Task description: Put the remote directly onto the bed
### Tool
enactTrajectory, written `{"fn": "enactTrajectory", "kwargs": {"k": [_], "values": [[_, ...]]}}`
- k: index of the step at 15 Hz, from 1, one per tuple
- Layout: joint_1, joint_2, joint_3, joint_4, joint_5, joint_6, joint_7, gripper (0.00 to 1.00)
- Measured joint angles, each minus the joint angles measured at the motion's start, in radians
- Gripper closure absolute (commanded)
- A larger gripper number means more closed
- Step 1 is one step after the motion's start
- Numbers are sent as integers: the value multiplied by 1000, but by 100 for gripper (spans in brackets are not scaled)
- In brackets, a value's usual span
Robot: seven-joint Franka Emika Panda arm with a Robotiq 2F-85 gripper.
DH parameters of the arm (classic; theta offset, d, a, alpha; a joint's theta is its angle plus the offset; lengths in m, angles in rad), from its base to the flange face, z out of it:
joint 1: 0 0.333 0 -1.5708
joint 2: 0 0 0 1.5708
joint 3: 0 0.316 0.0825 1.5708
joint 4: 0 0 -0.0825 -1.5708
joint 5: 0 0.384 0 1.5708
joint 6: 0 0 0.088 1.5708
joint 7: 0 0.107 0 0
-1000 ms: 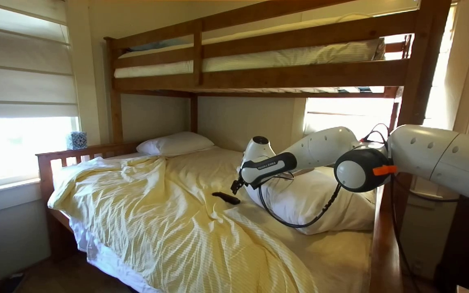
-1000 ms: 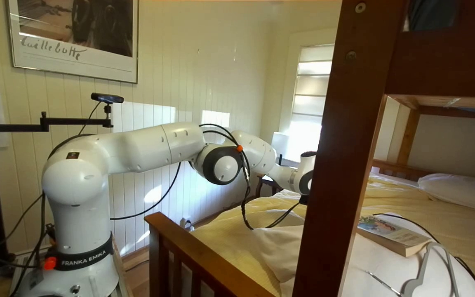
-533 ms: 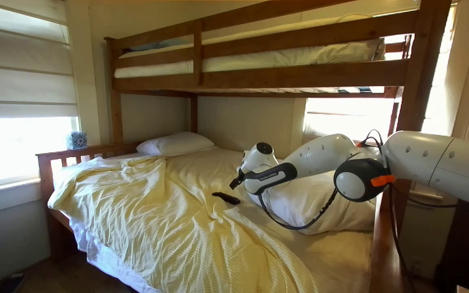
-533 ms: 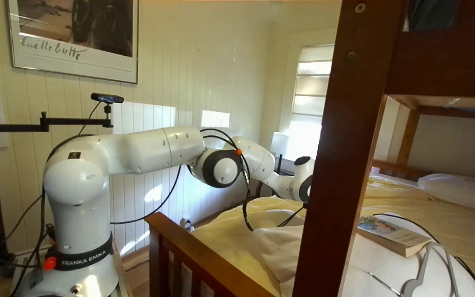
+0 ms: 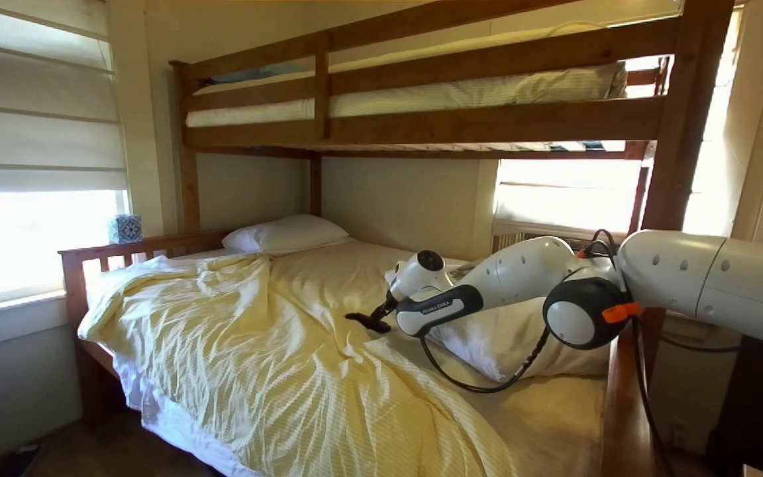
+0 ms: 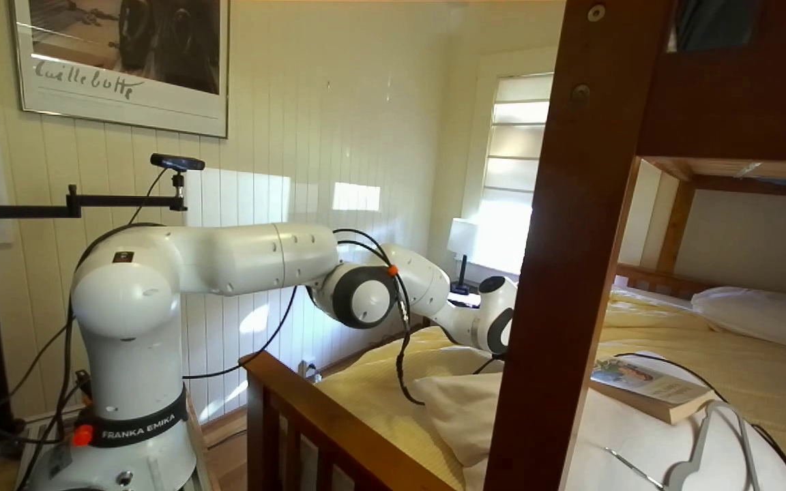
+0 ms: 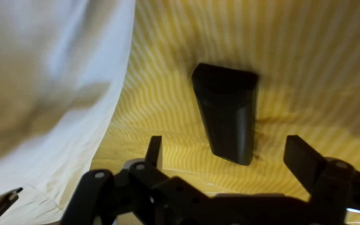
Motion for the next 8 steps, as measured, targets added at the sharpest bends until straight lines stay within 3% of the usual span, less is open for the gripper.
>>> {"fn": "enactTrajectory", "kwargs": {"k": [6, 8], "values": [[0, 4, -14, 23, 1, -125, 139, 0], [-6, 4, 13, 30, 9, -152, 155, 0]]}}
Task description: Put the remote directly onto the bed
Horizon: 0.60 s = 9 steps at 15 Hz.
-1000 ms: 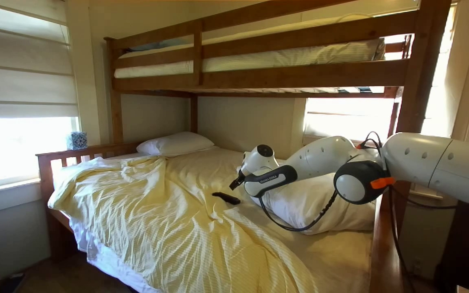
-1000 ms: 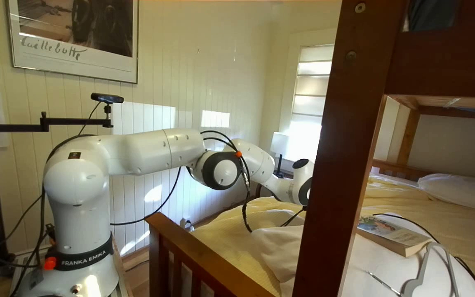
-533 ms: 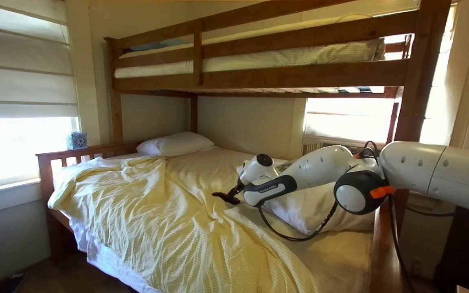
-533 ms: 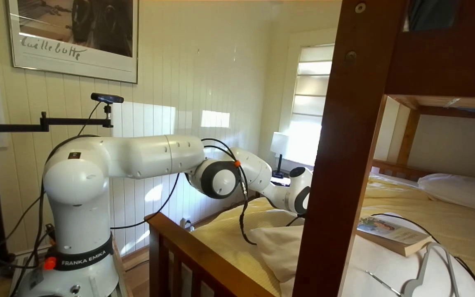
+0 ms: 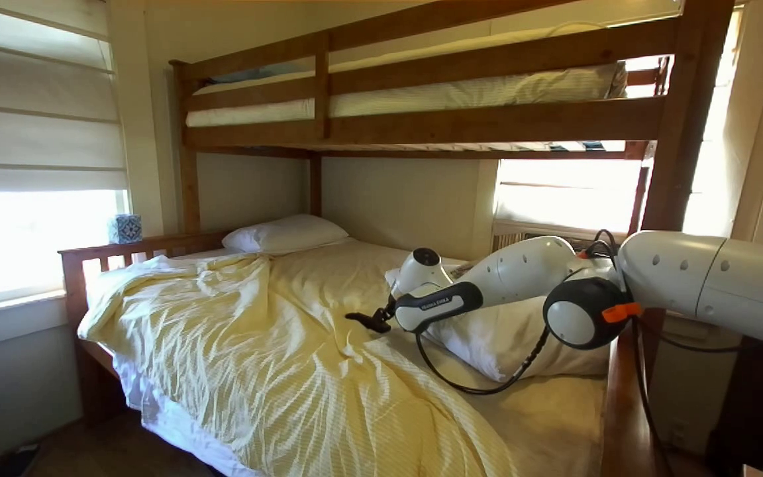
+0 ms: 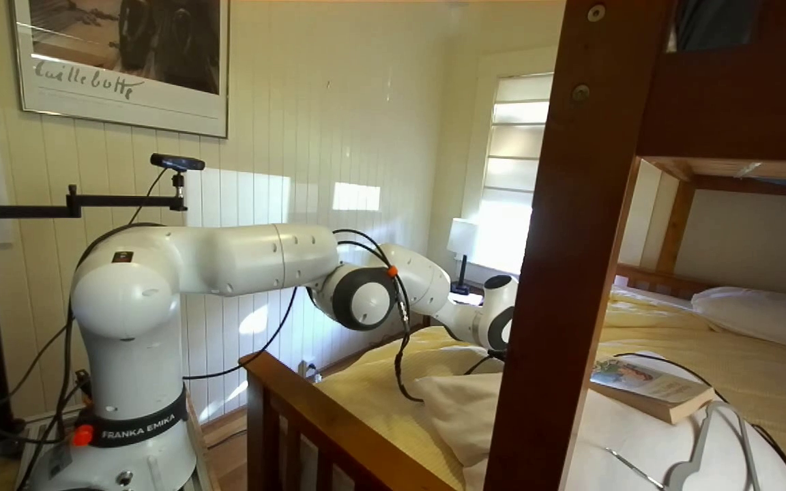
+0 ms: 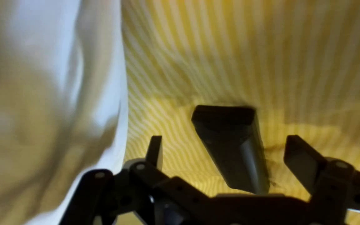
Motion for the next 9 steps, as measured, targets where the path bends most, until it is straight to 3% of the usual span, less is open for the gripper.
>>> {"fn": "enactTrajectory", "kwargs": {"k": [5, 9], "values": [[-46, 1, 112, 2, 48, 28, -16, 0], [-69, 2, 118, -3, 77, 37, 8, 0]]}}
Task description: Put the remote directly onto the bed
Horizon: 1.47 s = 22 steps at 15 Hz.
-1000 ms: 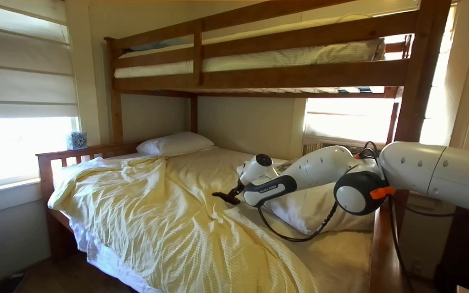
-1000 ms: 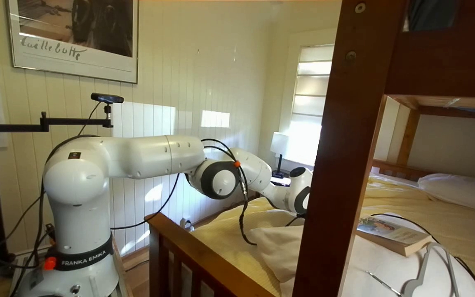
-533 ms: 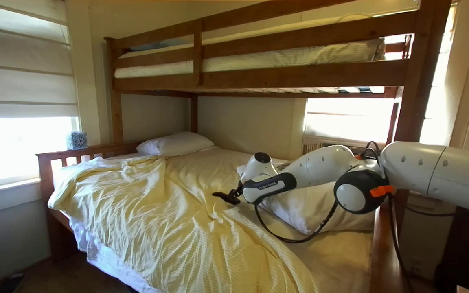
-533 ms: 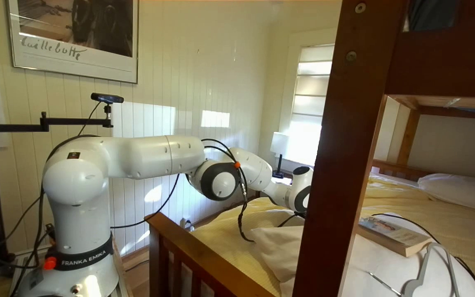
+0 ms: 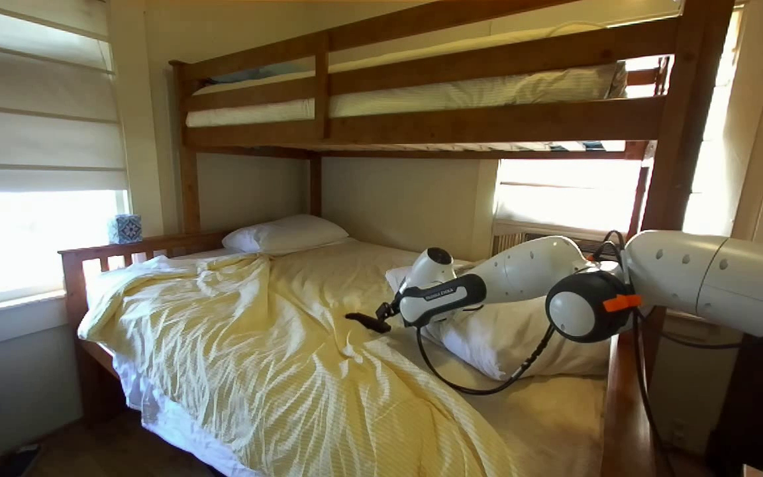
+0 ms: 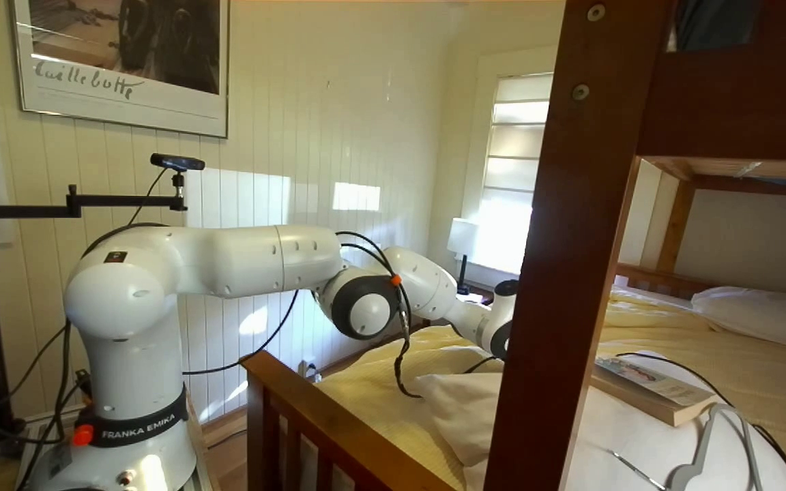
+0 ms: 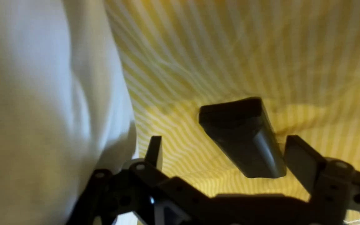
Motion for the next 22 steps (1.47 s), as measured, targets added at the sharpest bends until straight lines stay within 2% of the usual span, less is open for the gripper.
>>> {"fn": "enactTrajectory", "kwargs": {"k": [2, 9, 11, 13, 19, 22], "values": [[-13, 0, 53, -9, 22, 6, -45, 0], [-92, 1, 431, -44, 181, 40, -450, 0], [-99, 0, 459, -48, 206, 31, -494, 0], [-88, 0, 405, -48, 205, 35, -491, 0], [-27, 1, 112, -49, 113, 39, -439, 0], [-2, 4, 3, -53, 41, 39, -387, 0]]}}
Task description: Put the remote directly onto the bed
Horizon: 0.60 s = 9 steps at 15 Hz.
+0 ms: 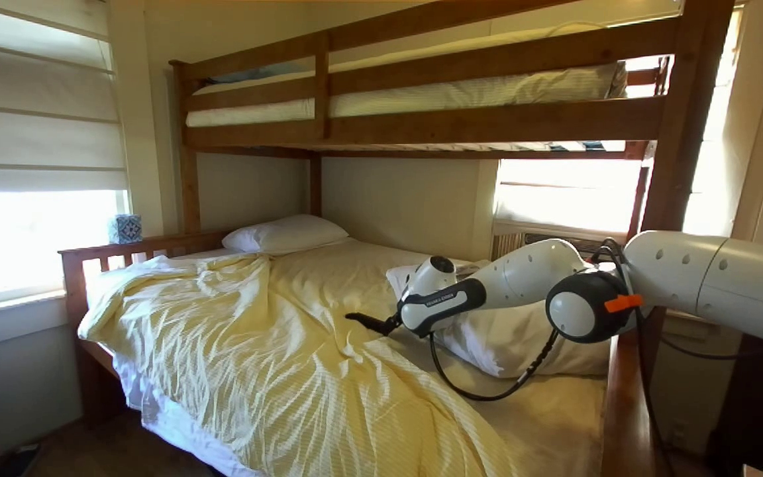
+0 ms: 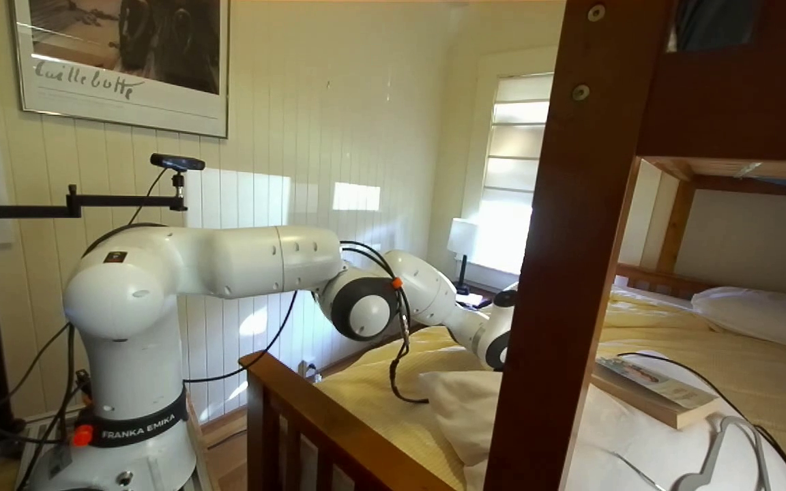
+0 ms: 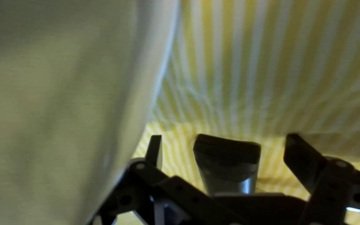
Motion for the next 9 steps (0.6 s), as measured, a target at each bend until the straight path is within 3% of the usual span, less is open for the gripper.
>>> {"fn": "enactTrajectory", "kwargs": {"k": [3, 9], "values": [[3, -2, 47, 10, -7, 19, -26, 0], [35, -87, 274, 81, -8, 83, -306, 0]]}}
